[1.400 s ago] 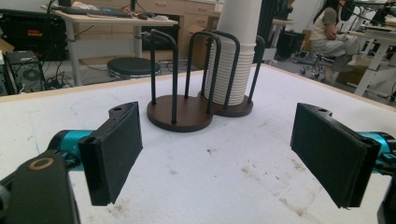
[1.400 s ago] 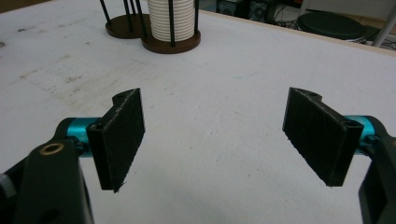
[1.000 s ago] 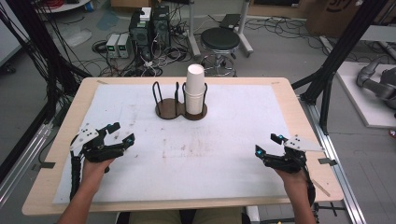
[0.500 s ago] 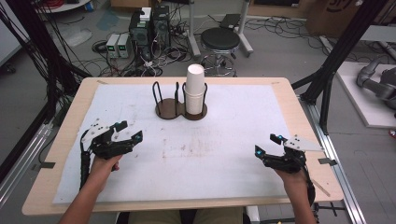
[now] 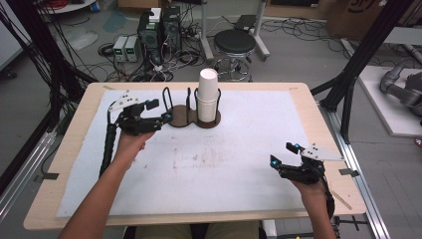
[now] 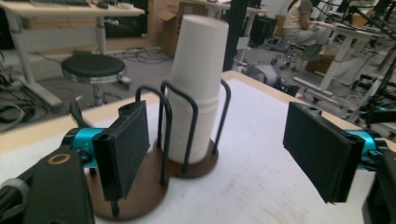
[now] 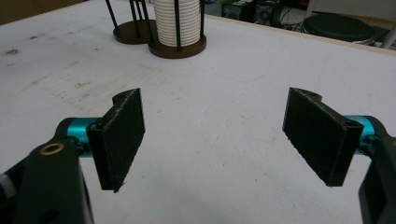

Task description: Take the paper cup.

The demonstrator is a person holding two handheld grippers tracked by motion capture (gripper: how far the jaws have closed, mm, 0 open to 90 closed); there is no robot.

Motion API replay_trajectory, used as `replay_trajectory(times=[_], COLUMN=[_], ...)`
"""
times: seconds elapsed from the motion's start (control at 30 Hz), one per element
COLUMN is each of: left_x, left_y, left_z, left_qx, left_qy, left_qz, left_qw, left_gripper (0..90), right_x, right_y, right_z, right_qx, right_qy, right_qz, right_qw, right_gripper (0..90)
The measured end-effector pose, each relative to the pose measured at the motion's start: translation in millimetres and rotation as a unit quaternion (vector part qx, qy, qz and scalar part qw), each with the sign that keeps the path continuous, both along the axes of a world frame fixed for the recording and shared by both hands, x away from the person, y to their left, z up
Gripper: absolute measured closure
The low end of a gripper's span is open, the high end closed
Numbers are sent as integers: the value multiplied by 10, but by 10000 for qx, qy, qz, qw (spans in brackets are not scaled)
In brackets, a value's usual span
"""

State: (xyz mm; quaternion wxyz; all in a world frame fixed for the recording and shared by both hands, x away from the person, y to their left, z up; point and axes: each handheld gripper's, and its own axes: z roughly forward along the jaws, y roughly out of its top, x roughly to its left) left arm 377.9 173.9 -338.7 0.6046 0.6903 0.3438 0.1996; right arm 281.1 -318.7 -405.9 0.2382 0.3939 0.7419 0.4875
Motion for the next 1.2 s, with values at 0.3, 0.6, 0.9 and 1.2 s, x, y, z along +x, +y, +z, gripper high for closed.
replay_trajectory(times=[0.3, 0.6, 0.9, 1.2], left_x=[311, 727, 1032, 1217], left_y=[-381, -673, -894, -1084], left_z=[199, 252, 287, 221], left_qx=[529, 419, 437, 554], left_qy=[-219, 366, 343, 392], left_qz=[-53, -346, -265, -112], left_qw=[9983, 9979, 9981, 9976], left_gripper=[234, 171, 186, 193], right_x=[-3, -2, -6, -11], right_y=[-5, -6, -9, -42], right_z=[7, 7, 13, 10], right_qx=[24, 59, 106, 147], right_qy=[6, 10, 25, 27], right_qz=[1, -8, 18, 11], right_qw=[10000, 10000, 9999, 9999], right_gripper=[213, 213, 213, 213])
